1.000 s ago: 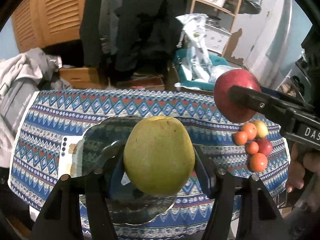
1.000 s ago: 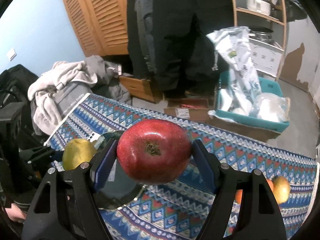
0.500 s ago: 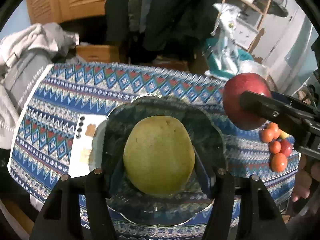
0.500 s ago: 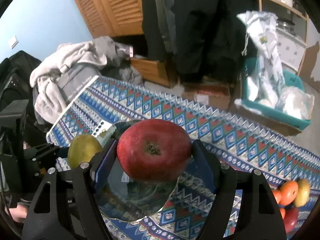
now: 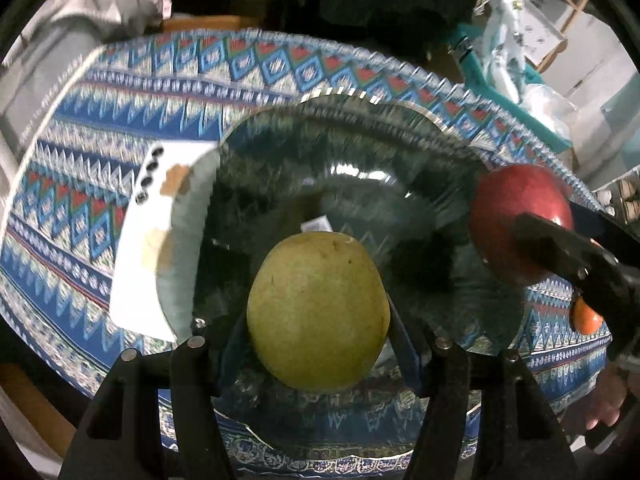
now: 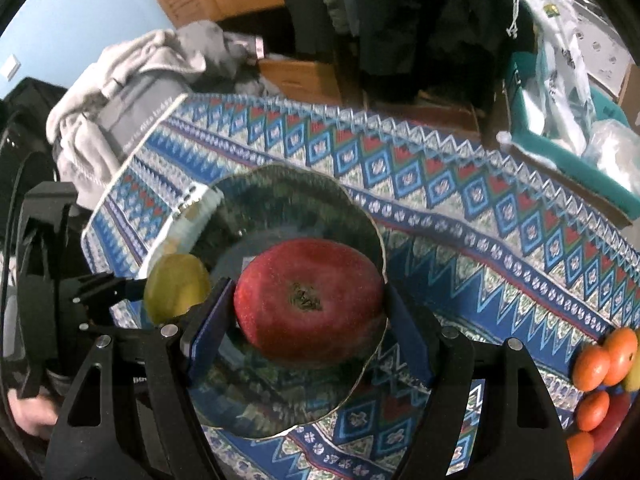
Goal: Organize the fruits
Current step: 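Lower the pear into the glass bowl and open the left tool while the right tool releases the apple there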
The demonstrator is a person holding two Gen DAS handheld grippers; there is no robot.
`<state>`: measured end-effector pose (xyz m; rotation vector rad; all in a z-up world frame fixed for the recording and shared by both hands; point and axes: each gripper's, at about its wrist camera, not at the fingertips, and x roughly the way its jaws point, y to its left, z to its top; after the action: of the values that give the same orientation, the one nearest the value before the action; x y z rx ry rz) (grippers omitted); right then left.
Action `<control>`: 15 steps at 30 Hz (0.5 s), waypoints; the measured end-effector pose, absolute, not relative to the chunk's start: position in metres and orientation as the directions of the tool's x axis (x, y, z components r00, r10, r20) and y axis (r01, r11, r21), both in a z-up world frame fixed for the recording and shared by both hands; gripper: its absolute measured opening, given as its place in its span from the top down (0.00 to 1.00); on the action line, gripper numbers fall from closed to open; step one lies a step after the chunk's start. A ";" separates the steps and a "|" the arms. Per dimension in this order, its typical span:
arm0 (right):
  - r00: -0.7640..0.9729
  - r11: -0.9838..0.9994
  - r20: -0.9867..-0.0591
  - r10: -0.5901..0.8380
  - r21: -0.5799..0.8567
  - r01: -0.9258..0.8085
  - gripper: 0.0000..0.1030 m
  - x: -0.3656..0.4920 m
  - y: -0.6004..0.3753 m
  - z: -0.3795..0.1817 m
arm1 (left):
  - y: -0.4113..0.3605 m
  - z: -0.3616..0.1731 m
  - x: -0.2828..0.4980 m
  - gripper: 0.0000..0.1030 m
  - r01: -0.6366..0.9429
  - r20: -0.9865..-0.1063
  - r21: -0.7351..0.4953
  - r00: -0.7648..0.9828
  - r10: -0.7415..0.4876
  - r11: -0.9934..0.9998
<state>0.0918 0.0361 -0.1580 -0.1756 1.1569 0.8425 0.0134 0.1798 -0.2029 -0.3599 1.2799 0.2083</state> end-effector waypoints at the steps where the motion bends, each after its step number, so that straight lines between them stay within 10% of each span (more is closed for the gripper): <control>1: 0.135 0.689 -0.860 0.492 0.290 -0.664 0.26 0.092 0.036 -0.161 | 0.181 -0.207 0.013 0.37 -0.356 -0.963 -0.144 0.266 -0.048 0.923; 15: 0.090 0.664 -0.897 0.433 0.249 -0.705 0.26 0.076 0.041 -0.182 | 0.171 -0.225 0.007 0.37 -0.355 -0.977 -0.128 0.207 -0.056 0.926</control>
<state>0.0758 0.0414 -0.1821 -0.2727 1.2113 0.8612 0.0073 0.1709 -0.2245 -0.3599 1.3544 0.2150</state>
